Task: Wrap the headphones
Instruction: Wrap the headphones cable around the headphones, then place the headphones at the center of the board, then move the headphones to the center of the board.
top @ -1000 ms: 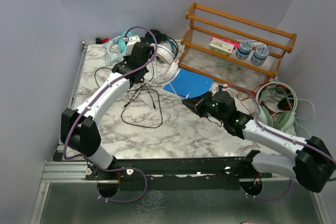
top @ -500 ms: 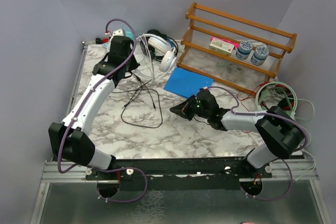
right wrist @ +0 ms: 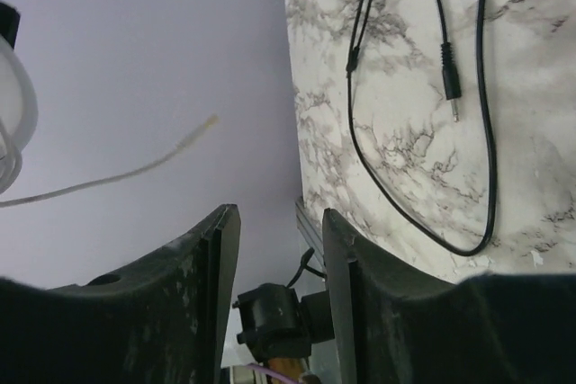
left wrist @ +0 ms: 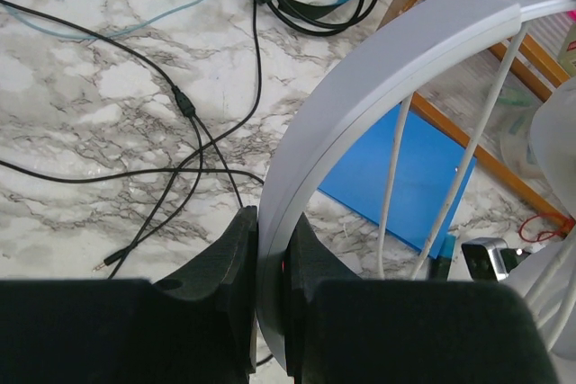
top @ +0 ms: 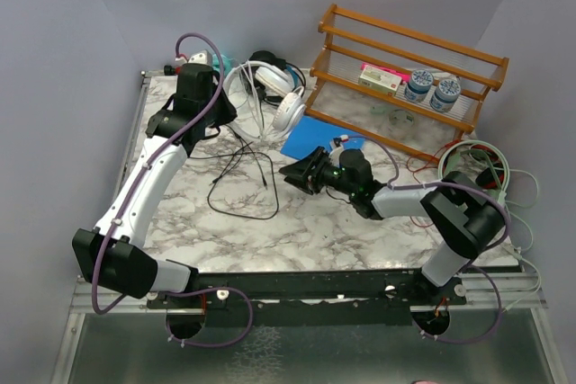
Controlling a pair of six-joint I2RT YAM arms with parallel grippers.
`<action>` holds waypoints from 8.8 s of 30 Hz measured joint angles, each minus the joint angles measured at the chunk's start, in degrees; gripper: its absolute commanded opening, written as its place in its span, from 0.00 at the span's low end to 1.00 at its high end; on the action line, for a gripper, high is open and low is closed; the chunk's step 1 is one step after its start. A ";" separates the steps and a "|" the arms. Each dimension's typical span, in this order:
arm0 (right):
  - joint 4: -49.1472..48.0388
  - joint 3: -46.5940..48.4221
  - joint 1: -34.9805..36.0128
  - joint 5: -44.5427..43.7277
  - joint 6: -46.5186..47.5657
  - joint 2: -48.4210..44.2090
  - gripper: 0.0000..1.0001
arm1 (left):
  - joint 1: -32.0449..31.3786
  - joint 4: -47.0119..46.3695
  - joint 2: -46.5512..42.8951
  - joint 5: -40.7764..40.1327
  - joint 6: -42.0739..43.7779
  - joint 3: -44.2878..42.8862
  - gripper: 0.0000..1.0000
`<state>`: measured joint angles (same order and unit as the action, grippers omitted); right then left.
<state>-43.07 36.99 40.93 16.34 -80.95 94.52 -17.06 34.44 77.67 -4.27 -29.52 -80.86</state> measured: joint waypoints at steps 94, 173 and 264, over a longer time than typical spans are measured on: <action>-14.29 9.99 -1.57 -1.51 -17.88 10.69 0.01 | 0.07 -1.07 0.22 14.86 8.00 4.31 0.00; 29.35 -19.87 -5.18 -31.93 45.53 -39.30 1.00 | -24.65 -23.61 21.94 -2.27 27.67 23.02 0.00; 43.89 12.15 13.84 -25.73 45.59 0.61 0.91 | 8.98 -1.86 48.76 -20.83 -38.29 -20.11 0.00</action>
<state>0.82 49.15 54.76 -9.39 -35.35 95.13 -8.08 32.58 126.43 -25.10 -67.81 -100.97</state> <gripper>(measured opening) 0.906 0.017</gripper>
